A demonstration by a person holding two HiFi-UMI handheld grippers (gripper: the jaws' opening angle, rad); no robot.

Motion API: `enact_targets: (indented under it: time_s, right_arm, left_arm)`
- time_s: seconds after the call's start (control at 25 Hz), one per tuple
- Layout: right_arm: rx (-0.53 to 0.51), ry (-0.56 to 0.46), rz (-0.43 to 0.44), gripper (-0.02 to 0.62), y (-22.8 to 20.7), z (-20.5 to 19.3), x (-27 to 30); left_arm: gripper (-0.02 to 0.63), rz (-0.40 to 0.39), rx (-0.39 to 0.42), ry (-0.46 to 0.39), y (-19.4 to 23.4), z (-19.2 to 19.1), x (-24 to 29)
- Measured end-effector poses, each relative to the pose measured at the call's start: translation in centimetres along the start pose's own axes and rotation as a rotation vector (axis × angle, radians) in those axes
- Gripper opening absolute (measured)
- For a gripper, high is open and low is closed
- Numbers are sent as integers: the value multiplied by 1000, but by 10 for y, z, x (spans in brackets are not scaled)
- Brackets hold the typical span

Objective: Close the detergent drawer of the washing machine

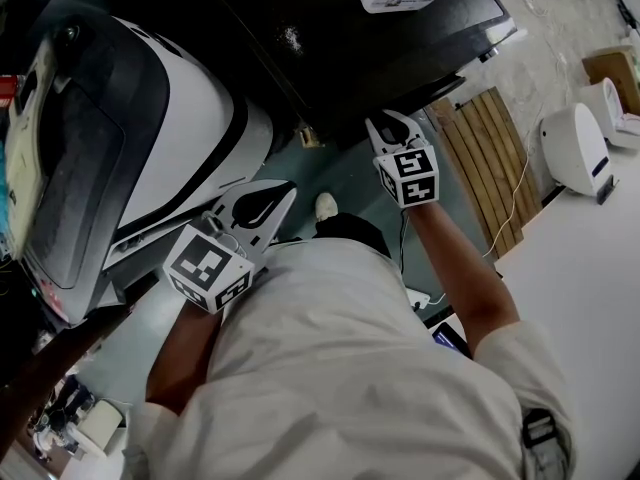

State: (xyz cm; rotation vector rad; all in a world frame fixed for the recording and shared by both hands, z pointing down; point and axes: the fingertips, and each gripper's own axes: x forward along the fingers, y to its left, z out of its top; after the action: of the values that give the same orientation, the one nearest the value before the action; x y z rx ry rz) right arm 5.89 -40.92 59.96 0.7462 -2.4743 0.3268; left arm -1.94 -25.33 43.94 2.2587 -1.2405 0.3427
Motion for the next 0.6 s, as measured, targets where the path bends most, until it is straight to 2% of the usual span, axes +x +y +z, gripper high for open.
enact_targets:
  time_s: [0.6]
  right_arm:
    - [-19,-4,-10,77,0,-1,0]
  left_arm:
    - [-5,-6,29,-10,-8,1,-12]
